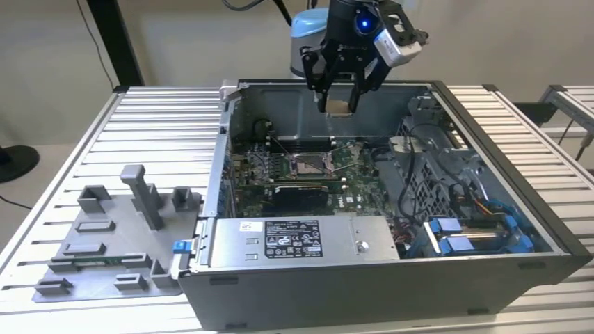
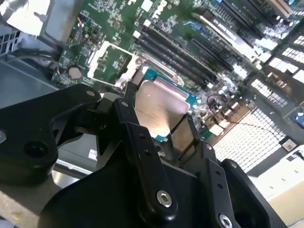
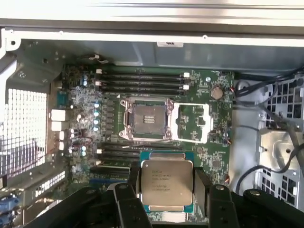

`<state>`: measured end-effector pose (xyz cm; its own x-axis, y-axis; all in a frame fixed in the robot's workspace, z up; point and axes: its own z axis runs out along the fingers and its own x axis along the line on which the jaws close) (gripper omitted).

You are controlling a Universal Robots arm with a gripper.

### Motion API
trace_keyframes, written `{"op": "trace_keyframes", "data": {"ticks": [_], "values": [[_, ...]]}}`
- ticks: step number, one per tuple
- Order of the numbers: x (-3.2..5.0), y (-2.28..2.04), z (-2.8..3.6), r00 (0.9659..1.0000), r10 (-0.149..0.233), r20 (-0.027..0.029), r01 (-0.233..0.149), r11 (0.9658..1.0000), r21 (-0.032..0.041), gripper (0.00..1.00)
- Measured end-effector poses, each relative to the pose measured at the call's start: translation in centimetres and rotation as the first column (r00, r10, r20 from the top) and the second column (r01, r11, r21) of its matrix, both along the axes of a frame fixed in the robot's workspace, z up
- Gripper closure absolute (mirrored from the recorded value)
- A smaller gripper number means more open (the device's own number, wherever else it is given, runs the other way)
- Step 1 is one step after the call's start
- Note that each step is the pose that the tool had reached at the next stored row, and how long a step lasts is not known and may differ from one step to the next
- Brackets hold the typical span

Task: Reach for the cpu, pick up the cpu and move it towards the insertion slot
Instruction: 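Pick up the cpu and move it towards the insertion slot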

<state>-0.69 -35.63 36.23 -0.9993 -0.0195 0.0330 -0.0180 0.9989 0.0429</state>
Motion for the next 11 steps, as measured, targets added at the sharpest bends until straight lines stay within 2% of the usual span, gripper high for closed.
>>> {"op": "trace_keyframes", "data": {"ticks": [5,11], "values": [[-0.72,1.4,-0.13,1.0,0.0,0.0001,0.0,1.0,0.0001,1.0],[-0.85,2.88,-0.18,1.0,-0.001,0.0001,0.001,1.0,0.0001,1.0]]}}
